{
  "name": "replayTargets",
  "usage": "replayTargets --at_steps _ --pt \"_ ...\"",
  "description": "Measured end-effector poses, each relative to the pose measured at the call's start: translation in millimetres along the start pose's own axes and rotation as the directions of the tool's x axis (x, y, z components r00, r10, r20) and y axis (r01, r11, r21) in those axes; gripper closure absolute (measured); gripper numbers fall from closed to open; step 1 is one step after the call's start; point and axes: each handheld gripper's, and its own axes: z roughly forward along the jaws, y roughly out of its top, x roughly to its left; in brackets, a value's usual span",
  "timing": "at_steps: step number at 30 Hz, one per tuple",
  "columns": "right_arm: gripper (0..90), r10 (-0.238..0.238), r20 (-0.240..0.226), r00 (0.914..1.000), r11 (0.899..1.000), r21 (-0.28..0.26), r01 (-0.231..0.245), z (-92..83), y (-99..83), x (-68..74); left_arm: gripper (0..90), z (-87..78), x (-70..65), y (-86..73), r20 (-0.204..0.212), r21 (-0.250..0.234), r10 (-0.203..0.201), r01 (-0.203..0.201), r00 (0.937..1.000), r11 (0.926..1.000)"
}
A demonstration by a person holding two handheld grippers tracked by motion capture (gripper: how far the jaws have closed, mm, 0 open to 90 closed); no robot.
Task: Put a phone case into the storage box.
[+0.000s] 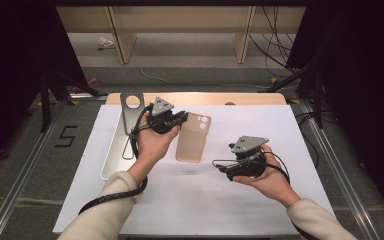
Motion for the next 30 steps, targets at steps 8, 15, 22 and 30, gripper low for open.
replayTargets --at_steps 8,15,22,30 --pt "18.0 0.072 0.016 0.9973 0.996 -0.055 -0.071 -11.4 -9.1 -8.2 83.9 -16.1 11.6 5.0 -0.022 -0.032 -0.007 0.007 0.9997 0.9995" --pt "17.9 0.113 0.034 0.993 0.991 -0.082 -0.11 -19.5 -15.8 -14.3 83.9 -28.7 21.7 11.3 -0.041 -0.059 -0.018 0.016 0.999 0.9982" --pt "17.3 0.15 0.042 0.9878 0.984 -0.105 -0.145 -25.5 -22.2 -15.3 83.9 -41.0 31.7 17.2 -0.056 -0.082 -0.025 0.02 0.9981 0.9964" --pt "17.1 0.175 0.046 0.9835 0.979 -0.115 -0.168 -29.9 -26.6 -17.3 83.9 -53.5 44.2 21.2 -0.08 -0.099 -0.034 0.026 0.9962 0.9947"
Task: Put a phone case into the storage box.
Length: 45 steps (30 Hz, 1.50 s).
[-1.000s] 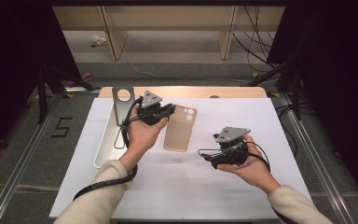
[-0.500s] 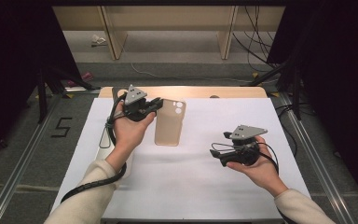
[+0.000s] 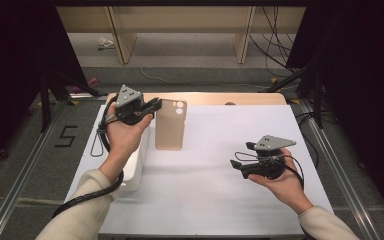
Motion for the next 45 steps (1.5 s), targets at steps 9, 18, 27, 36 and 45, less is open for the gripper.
replayTargets --at_steps 9,18,27,36,45 --pt "16.9 0.017 0.019 0.9997 1.0 -0.015 -0.017 -4.9 -2.4 -3.8 83.8 -11.6 14.0 5.3 -0.027 -0.01 -0.001 0.001 0.9996 1.0" --pt "16.9 0.033 0.03 0.999 0.999 -0.021 -0.033 -8.4 -4.9 -7.0 83.9 -23.0 28.9 13.3 -0.056 -0.025 -0.002 0.001 0.9984 0.9997" --pt "16.9 0.044 0.035 0.9984 0.999 -0.023 -0.043 -9.0 -6.1 -8.6 83.9 -33.7 46.0 18.1 -0.09 -0.034 -0.005 0.002 0.9959 0.9994" --pt "16.8 0.051 0.038 0.998 0.998 -0.027 -0.05 -9.5 -6.4 -10.0 83.9 -42.8 65.1 21.9 -0.127 -0.038 -0.013 0.008 0.9919 0.9992" --pt "16.8 0.058 0.042 0.9974 0.998 -0.032 -0.057 -10.0 -6.5 -10.8 83.9 -51.0 82.1 22.9 -0.156 -0.038 -0.026 0.02 0.9874 0.9991"
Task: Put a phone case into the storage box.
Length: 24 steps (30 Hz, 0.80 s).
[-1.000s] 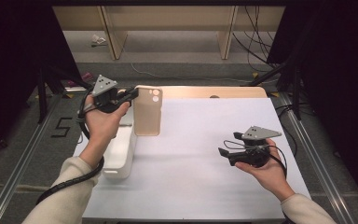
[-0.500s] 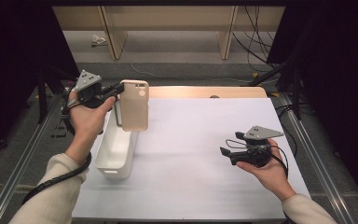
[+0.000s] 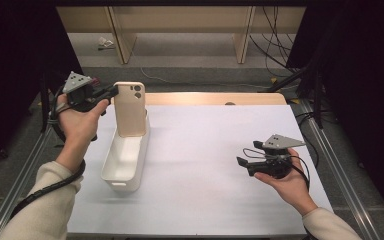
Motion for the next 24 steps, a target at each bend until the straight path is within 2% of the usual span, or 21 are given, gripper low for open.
replayTargets --at_steps 10,24 --pt "16.6 0.007 0.004 1.0 1.0 -0.004 -0.007 -0.1 -0.2 -0.7 83.9 -1.7 13.7 0.5 -0.026 0.006 0.001 -0.001 0.9996 1.0" --pt "16.6 0.012 0.006 0.9999 1.0 -0.007 -0.012 -0.6 -0.1 -1.1 83.8 3.8 23.4 -8.5 -0.049 0.022 0.004 -0.003 0.9988 0.9997"
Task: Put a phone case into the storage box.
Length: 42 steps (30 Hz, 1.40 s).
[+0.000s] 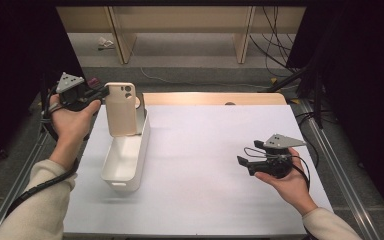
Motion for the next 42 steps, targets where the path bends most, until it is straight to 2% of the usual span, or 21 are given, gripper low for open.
replayTargets --at_steps 17,21,24,26,31,42 --pt "16.7 0.007 0.0 1.0 1.0 -0.001 -0.007 0.2 -0.4 -1.2 83.7 14.2 6.5 -7.7 -0.014 -0.004 0.001 -0.002 0.9999 1.0" --pt "16.7 0.007 0.0 1.0 1.0 -0.001 -0.007 0.3 -0.5 -1.0 83.6 23.1 7.6 -14.3 -0.018 -0.005 0.002 -0.003 0.9998 1.0" --pt "16.8 0.008 0.003 1.0 1.0 -0.003 -0.008 0.1 -0.4 -1.1 83.5 31.1 8.2 -19.2 -0.024 -0.007 0.029 -0.029 0.9993 0.9996" --pt "16.7 0.008 0.004 1.0 1.0 -0.007 -0.008 0.0 -0.2 -1.2 83.5 36.5 8.6 -22.0 -0.022 -0.006 0.026 -0.026 0.9994 0.9996" --pt "16.7 0.008 0.001 1.0 1.0 -0.003 -0.008 0.3 -0.5 -1.3 83.4 49.2 8.0 -26.9 -0.025 0.01 0.038 -0.037 0.999 0.9992" --pt "16.7 0.007 0.0 1.0 1.0 -0.01 -0.007 0.1 -0.4 -1.2 83.2 72.8 9.3 -44.3 -0.043 0.047 0.026 -0.024 0.9988 0.9986"
